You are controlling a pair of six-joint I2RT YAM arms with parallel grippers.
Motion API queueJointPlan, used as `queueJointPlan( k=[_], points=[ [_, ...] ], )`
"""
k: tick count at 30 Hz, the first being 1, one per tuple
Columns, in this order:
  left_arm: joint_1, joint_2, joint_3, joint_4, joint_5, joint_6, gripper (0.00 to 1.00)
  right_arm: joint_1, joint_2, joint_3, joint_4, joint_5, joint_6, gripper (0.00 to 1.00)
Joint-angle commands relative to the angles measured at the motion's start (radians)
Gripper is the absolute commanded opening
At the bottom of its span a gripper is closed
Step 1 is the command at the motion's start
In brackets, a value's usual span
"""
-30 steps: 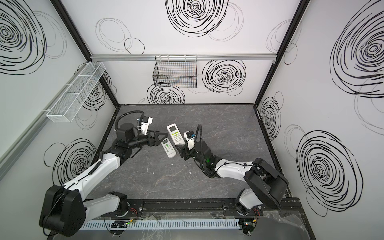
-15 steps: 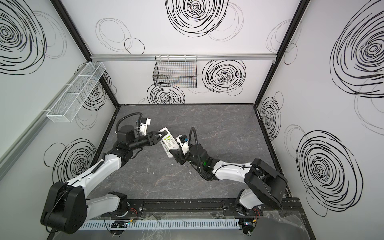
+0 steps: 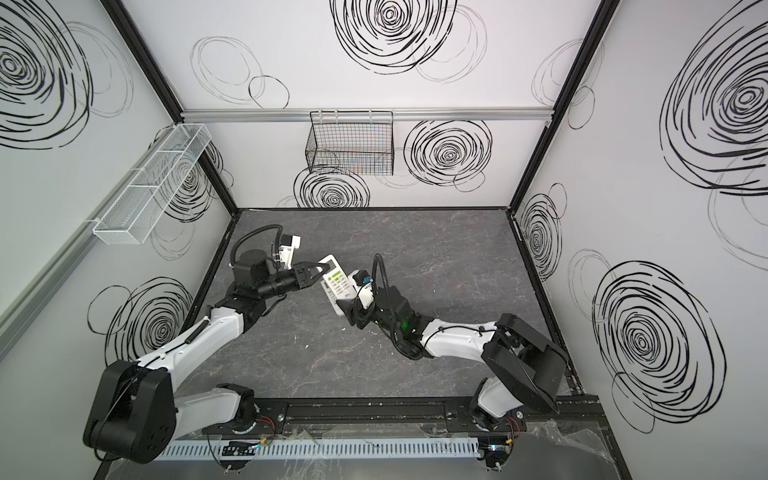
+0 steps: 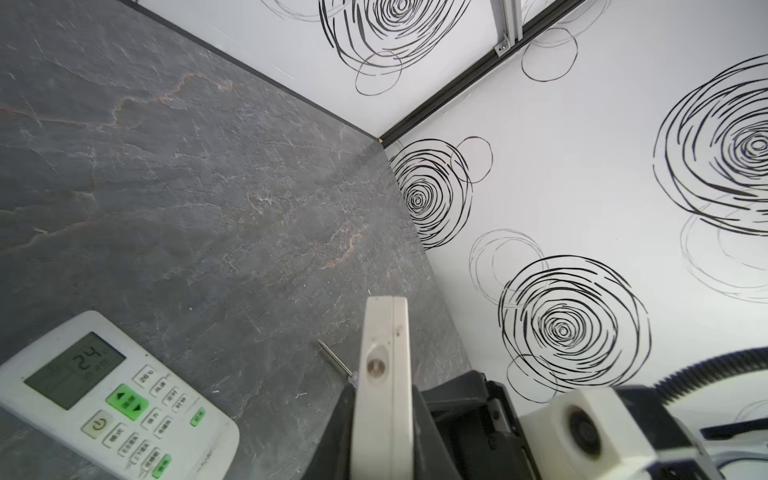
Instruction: Unload the batteries from the remote control
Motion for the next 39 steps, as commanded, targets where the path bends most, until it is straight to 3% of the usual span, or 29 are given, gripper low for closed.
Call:
queueJointPlan(
  k=[1,3,12,14,20,30,34,39],
  points=[
    [0.012,-0.001,-0.007,0.054,-0.003,0.014,0.12,0.019,-0.035,0.023,0.042,0.05,-0.046,0.91],
    [0.015,-0.001,-0.006,0.051,-0.005,0.017,0.13,0.032,-0.062,-0.003,0.055,0.084,-0.101,1.0],
    [0.026,0.001,0.005,0.063,0.01,-0.04,0.1,0.138,-0.175,-0.163,0.188,0.436,-0.466,1.0],
    [0.026,-0.001,0.003,0.07,0.017,-0.045,0.1,0.139,-0.186,-0.178,0.194,0.489,-0.48,1.0],
    [0.035,0.001,0.002,0.068,0.011,-0.055,0.06,0.142,-0.168,-0.167,0.188,0.461,-0.465,1.0],
    [0.027,0.008,0.002,0.089,0.019,-0.15,0.07,0.277,0.074,-0.164,0.514,0.728,-0.819,1.0],
    [0.026,0.01,0.004,0.103,0.035,-0.184,0.04,0.282,0.178,-0.093,0.549,0.868,-0.848,1.0],
    [0.023,0.012,0.002,0.107,0.038,-0.195,0.0,0.279,0.286,-0.066,0.678,0.929,-0.942,1.0]
  ],
)
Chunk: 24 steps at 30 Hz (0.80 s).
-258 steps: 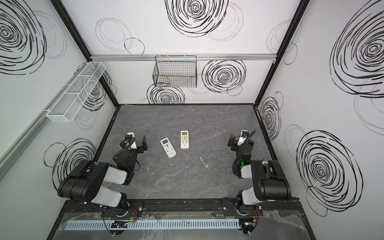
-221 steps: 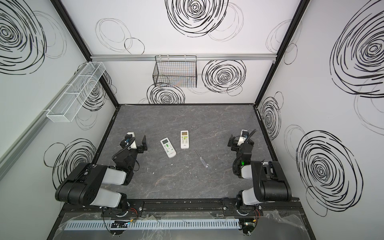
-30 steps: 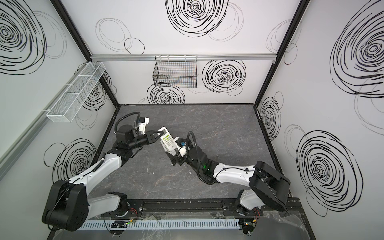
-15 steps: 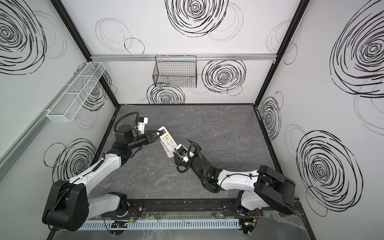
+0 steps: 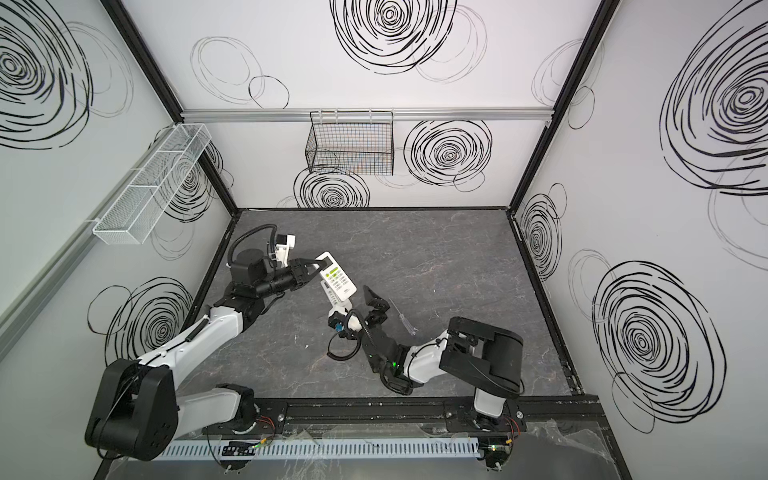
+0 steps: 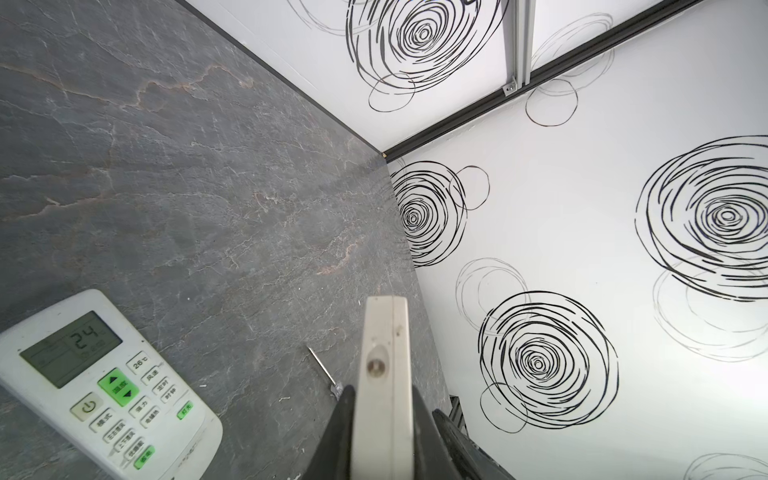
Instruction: Unload the batteries from the remote control
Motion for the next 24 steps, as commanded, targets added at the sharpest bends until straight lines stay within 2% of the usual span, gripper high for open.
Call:
queueJointPlan(
  k=[1,4,8,19,24],
  points=[
    [-0.002,0.004,0.004,0.078,0.026,-0.035,0.0,0.001,0.059,0.04,0.174,0.118,-0.126,1.0],
    [-0.003,0.006,0.0,0.08,0.025,-0.035,0.0,0.001,0.111,0.049,0.293,0.147,-0.213,1.0],
    [-0.005,0.006,0.002,0.081,0.028,-0.029,0.0,0.002,0.165,0.071,0.366,0.143,-0.292,0.97],
    [-0.012,0.001,-0.004,0.079,0.031,0.002,0.0,0.003,0.239,0.118,0.46,0.123,-0.388,0.86],
    [-0.014,0.003,-0.006,0.075,0.029,0.012,0.0,0.005,0.23,0.121,0.441,0.116,-0.404,0.72]
  ],
)
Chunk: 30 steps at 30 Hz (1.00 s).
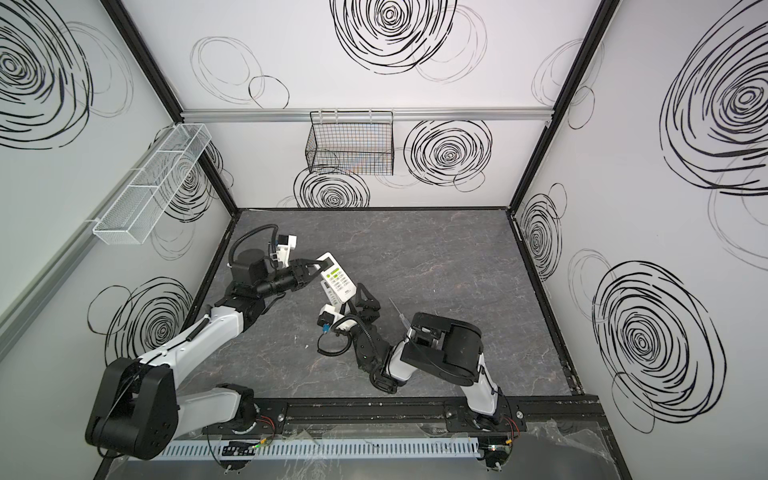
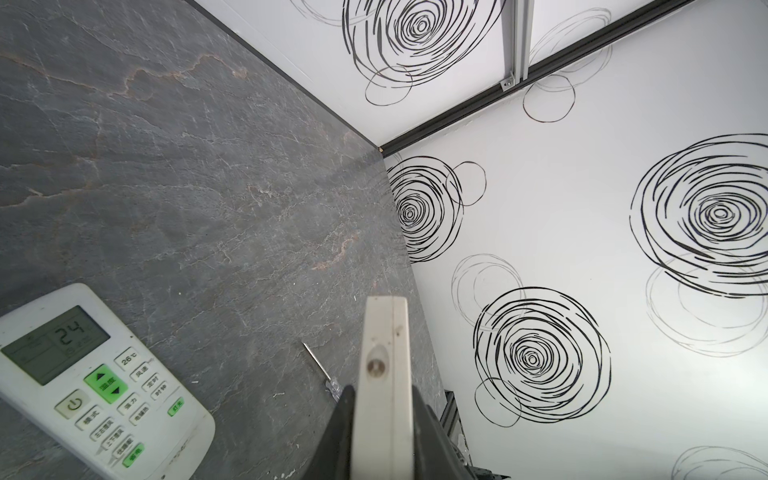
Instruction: Unload the batteries from the remote control
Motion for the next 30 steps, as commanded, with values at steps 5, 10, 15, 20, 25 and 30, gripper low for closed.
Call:
queueJointPlan(
  k=[5,10,15,20,25,30],
  points=[
    [-0.011,-0.002,-0.004,0.071,0.02,0.029,0.0,0.005,-0.028,0.025,0.023,-0.015,-0.003,0.5],
    [-0.013,-0.01,-0.007,0.071,0.023,0.039,0.0,0.005,-0.028,0.043,-0.003,-0.021,-0.003,0.32],
    [-0.021,-0.011,-0.013,0.071,0.023,0.042,0.0,0.003,-0.017,0.068,-0.009,-0.02,-0.023,0.35],
    [-0.029,-0.007,-0.011,0.072,0.023,0.039,0.0,0.0,-0.015,0.077,-0.003,-0.017,-0.046,0.29],
    [-0.031,-0.007,-0.012,0.077,0.024,0.045,0.37,-0.004,-0.035,0.067,-0.034,-0.022,-0.026,0.06],
    [-0.011,-0.024,-0.019,0.097,0.039,0.054,0.88,-0.015,-0.098,0.035,-0.108,-0.054,0.073,0.0]
  ],
)
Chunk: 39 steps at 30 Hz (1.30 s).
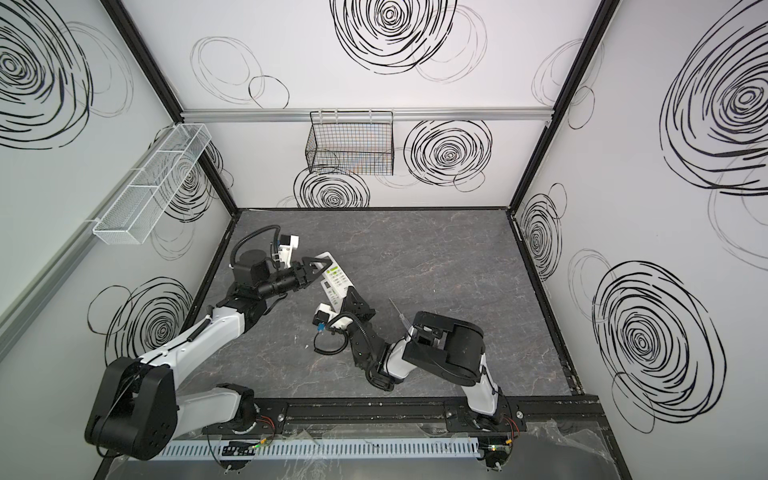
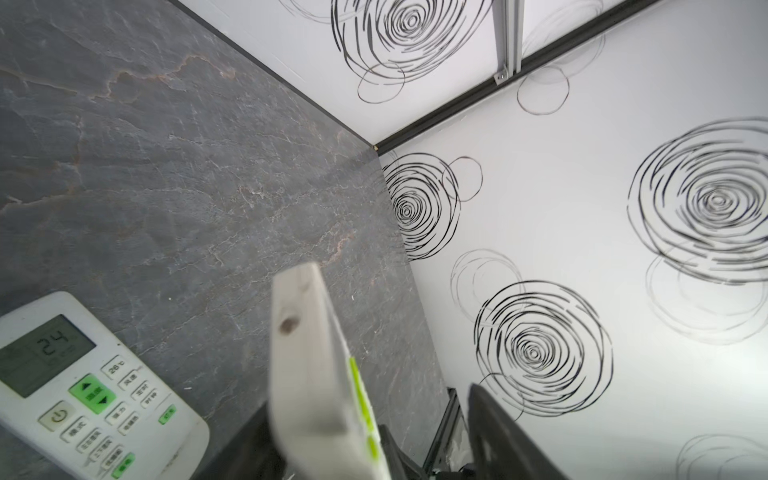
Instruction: Unload the batteries from the remote control
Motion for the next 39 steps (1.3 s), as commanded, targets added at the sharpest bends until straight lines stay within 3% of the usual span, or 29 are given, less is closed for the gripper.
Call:
queueJointPlan(
  k=[1,2,7,12,16,20,30,35,39],
  points=[
    [0.018,-0.027,-0.009,0.075,0.044,0.021,0.94,-0.011,-0.092,-0.013,-0.037,-0.053,0.114,0.0],
    [0.03,-0.03,-0.006,0.081,0.05,0.021,0.99,-0.017,-0.121,-0.027,-0.077,-0.078,0.159,0.0],
    [0.081,-0.058,-0.002,0.1,0.092,0.054,0.96,-0.082,-0.304,-0.076,-0.361,-0.235,0.461,0.0],
    [0.125,-0.054,0.033,0.079,0.14,0.131,0.96,-0.259,-0.547,-0.117,-0.647,-0.638,0.835,0.0],
    [0.133,-0.043,0.061,-0.002,0.155,0.244,0.96,-0.405,-0.69,-0.164,-0.697,-0.913,1.023,0.0],
    [0.136,-0.035,0.098,-0.134,0.173,0.432,0.96,-0.529,-0.771,-0.172,-0.761,-1.178,1.141,0.0],
    [0.142,-0.03,0.153,-0.302,0.293,0.709,0.96,-0.625,-0.717,-0.213,-0.631,-1.545,1.378,0.0],
    [0.122,-0.019,0.151,-0.299,0.345,0.732,0.96,-0.655,-0.637,-0.252,-0.457,-1.697,1.56,0.0],
    [0.1,0.0,0.129,-0.223,0.412,0.679,0.96,-0.649,-0.607,-0.215,-0.543,-1.759,1.544,0.0]
  ],
)
